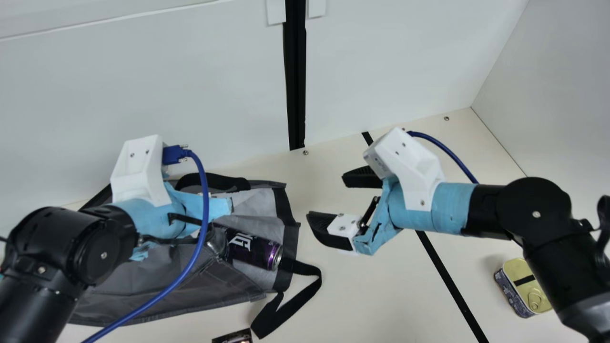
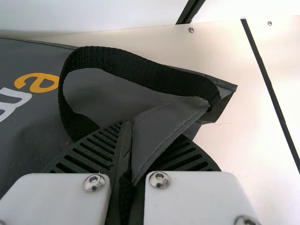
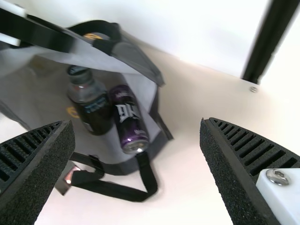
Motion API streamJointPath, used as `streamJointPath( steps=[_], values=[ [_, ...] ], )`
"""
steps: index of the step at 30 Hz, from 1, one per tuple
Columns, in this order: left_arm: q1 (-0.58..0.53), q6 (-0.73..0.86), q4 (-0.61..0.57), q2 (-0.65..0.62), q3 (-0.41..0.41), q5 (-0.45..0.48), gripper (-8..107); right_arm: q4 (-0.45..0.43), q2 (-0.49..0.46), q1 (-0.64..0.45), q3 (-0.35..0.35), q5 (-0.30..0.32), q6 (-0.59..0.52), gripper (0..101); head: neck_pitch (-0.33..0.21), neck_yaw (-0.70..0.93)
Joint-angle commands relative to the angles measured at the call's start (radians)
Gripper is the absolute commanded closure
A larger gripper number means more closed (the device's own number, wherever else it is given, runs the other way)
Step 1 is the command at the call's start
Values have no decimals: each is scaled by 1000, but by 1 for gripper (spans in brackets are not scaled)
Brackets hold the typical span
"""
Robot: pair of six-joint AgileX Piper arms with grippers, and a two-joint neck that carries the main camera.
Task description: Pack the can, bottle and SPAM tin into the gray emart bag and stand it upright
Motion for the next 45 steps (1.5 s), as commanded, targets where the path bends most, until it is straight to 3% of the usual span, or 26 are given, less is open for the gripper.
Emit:
streamJointPath(
  steps=[1,12,22,34,45],
  values=[
    [0,0,0,0,0,0,107,-32,-20,-6,4,-18,25,6,-24,-1],
    [0,0,0,0,0,0,107,-248,-110,-34,28,-110,201,6,-24,-1],
    [0,0,0,0,0,0,107,-459,-170,-72,39,-147,375,6,-24,-1],
    [0,0,0,0,0,0,107,-700,-235,-122,38,-124,591,6,-24,-1],
    [0,0,0,0,0,0,107,-875,-289,-146,4,-39,766,6,-24,-1]
  ],
)
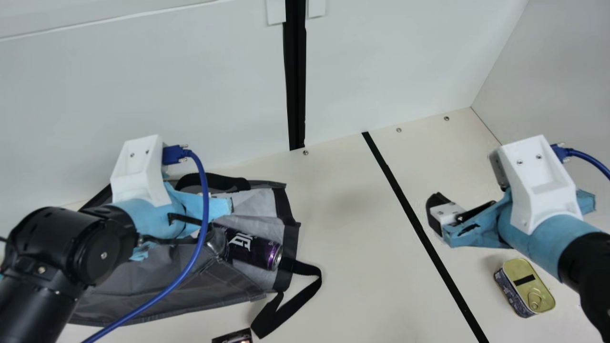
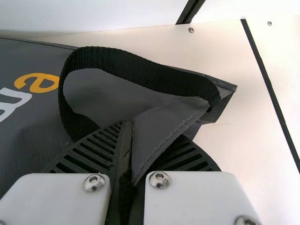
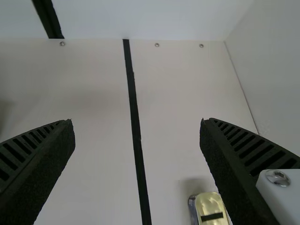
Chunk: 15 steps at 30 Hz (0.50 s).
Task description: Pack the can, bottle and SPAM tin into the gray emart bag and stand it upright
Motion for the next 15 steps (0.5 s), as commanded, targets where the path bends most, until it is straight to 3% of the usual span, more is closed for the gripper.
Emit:
streamJointPath(
  steps=[1,15],
  values=[
    [0,0,0,0,0,0,107,-39,-6,-2,-8,21,39,6,-24,-1],
    [0,0,0,0,0,0,107,-185,-74,-7,-99,241,219,6,-24,-1]
  ],
)
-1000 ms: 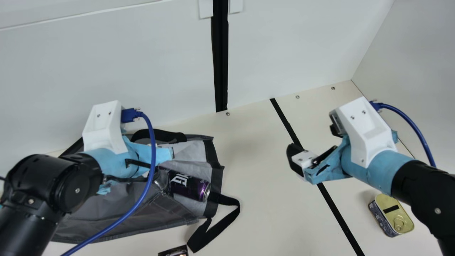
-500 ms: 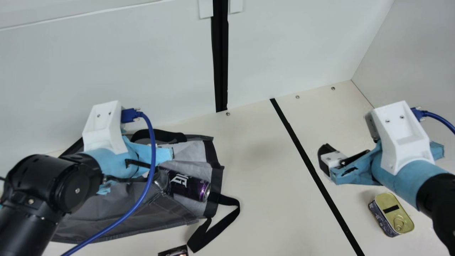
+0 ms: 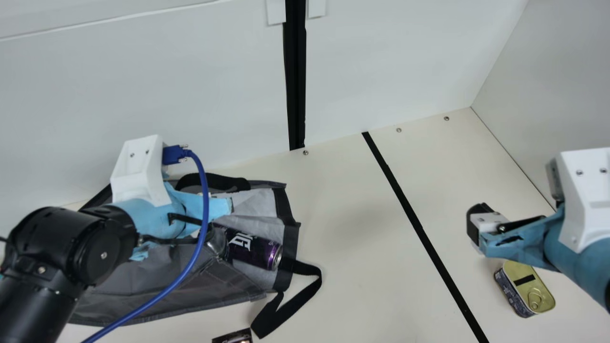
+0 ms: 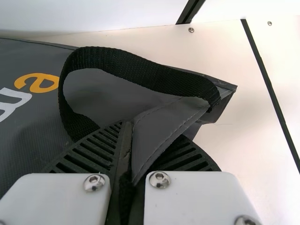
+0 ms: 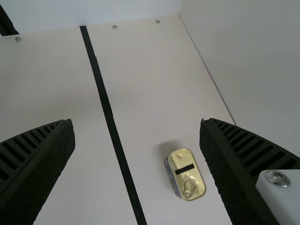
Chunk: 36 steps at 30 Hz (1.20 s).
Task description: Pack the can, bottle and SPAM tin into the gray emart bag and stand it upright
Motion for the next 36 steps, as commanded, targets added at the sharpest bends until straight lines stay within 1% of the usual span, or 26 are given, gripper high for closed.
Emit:
streamJointPath(
  steps=[1,4,9,16,23,29,36],
  values=[
    [0,0,0,0,0,0,107,-11,-6,3,-11,47,25,6,-24,-1],
    [0,0,0,0,0,0,107,-24,-17,5,-28,90,51,6,-24,-1],
    [0,0,0,0,0,0,107,-9,-32,-33,-1,90,56,6,-24,-1],
    [0,0,0,0,0,0,107,49,-59,-112,27,90,19,6,-24,-1],
    [0,0,0,0,0,0,107,91,-85,-164,44,90,-10,6,-24,-1],
    [0,0,0,0,0,0,107,112,-101,-182,51,90,-15,6,-24,-1],
    [0,0,0,0,0,0,107,123,-112,-175,52,90,-5,6,-24,-1]
  ],
)
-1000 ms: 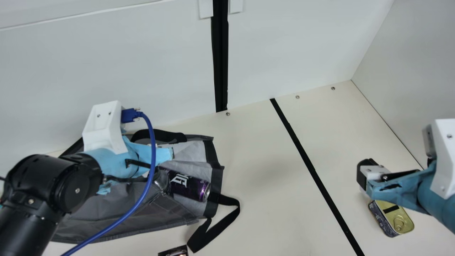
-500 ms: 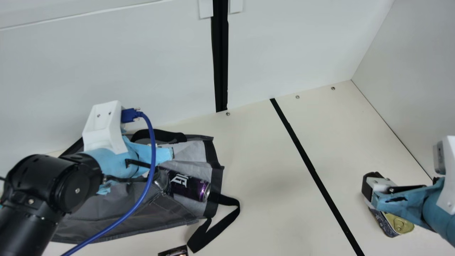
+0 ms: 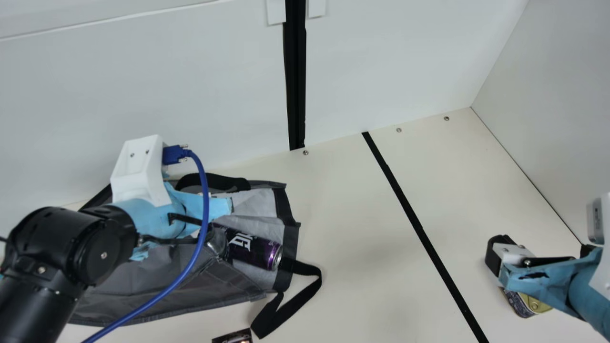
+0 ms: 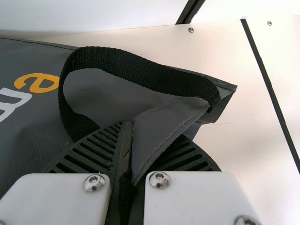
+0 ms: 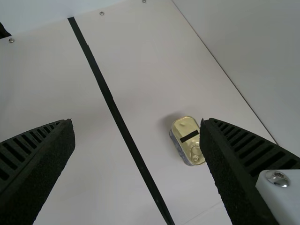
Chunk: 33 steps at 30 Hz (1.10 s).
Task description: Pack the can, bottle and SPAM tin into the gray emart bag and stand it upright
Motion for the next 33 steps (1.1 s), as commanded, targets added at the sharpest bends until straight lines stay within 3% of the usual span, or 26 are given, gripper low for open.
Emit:
streamJointPath(
  steps=[1,33],
  values=[
    [0,0,0,0,0,0,107,2,0,4,0,-1,5,6,-23,-1],
    [0,0,0,0,0,0,107,2,-3,12,29,-1,24,6,-23,-1]
  ],
)
